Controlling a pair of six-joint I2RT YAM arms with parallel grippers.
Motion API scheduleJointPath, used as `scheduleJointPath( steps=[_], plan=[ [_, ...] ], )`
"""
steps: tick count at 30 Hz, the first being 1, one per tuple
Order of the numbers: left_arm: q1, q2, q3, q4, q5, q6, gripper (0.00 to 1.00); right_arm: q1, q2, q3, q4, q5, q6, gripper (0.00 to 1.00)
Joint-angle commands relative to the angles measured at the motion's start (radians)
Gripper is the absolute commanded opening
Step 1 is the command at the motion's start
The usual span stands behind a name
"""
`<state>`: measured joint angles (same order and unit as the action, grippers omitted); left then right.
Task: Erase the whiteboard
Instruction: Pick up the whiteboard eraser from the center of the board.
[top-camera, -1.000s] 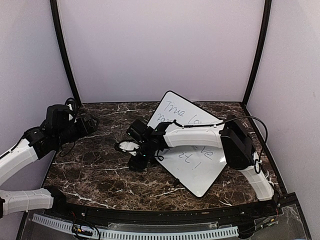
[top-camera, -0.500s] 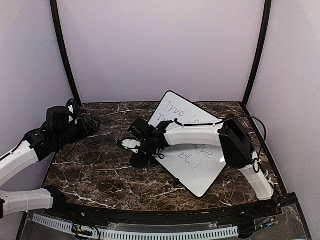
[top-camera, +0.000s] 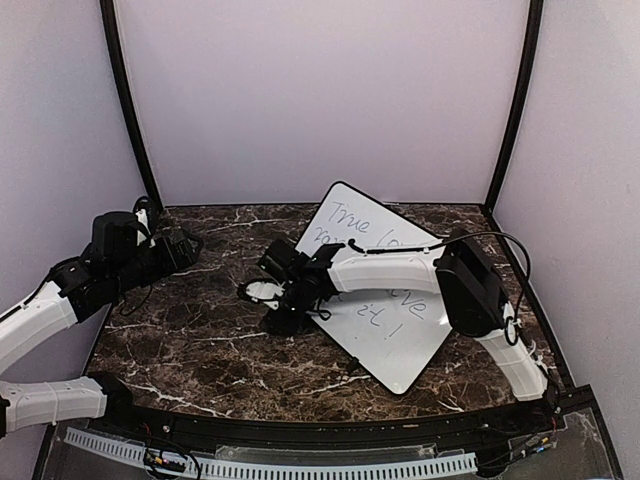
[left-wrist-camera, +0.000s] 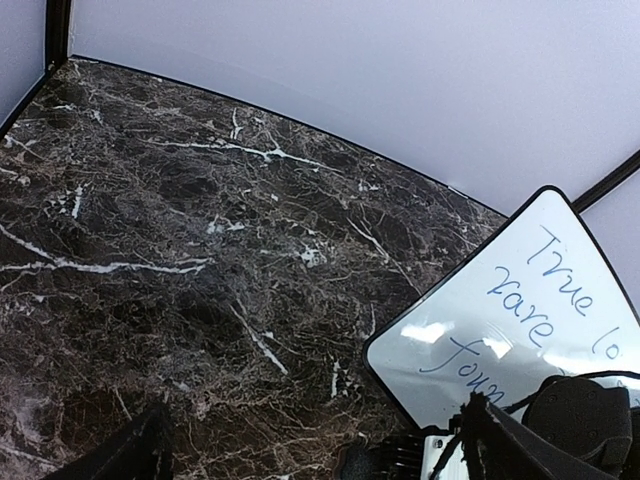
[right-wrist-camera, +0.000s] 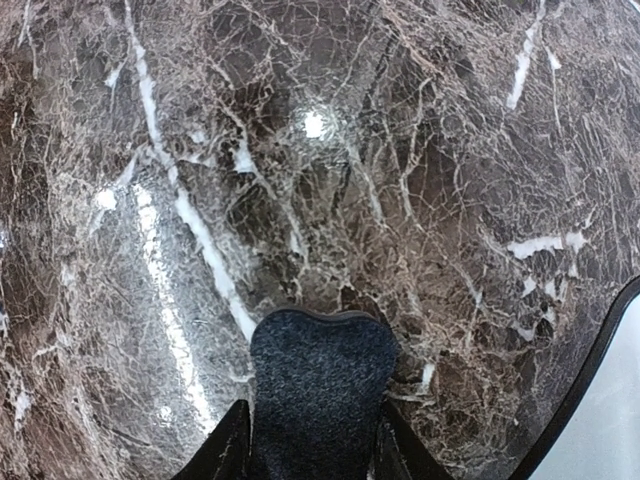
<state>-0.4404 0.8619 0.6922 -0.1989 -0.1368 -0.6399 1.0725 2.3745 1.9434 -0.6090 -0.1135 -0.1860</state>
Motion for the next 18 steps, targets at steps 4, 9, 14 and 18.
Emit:
scheduleJointPath(
  steps=[4,9,14,18],
  plan=[
    [0.006,-0.013,0.009,0.02,0.011,0.011,0.99,-0.004,0.037,0.004,-0.012,0.009,-0.008,0.39],
    [0.006,-0.02,0.004,0.023,0.016,0.011,0.99,-0.004,0.026,0.007,-0.011,0.006,-0.009,0.21],
    [0.006,-0.043,-0.009,0.06,0.062,0.047,0.99,-0.005,-0.07,-0.017,0.014,-0.044,-0.007,0.17],
    [0.006,-0.09,-0.023,0.138,0.168,0.118,0.99,-0.005,-0.199,-0.076,0.054,-0.08,0.0,0.17]
  ],
)
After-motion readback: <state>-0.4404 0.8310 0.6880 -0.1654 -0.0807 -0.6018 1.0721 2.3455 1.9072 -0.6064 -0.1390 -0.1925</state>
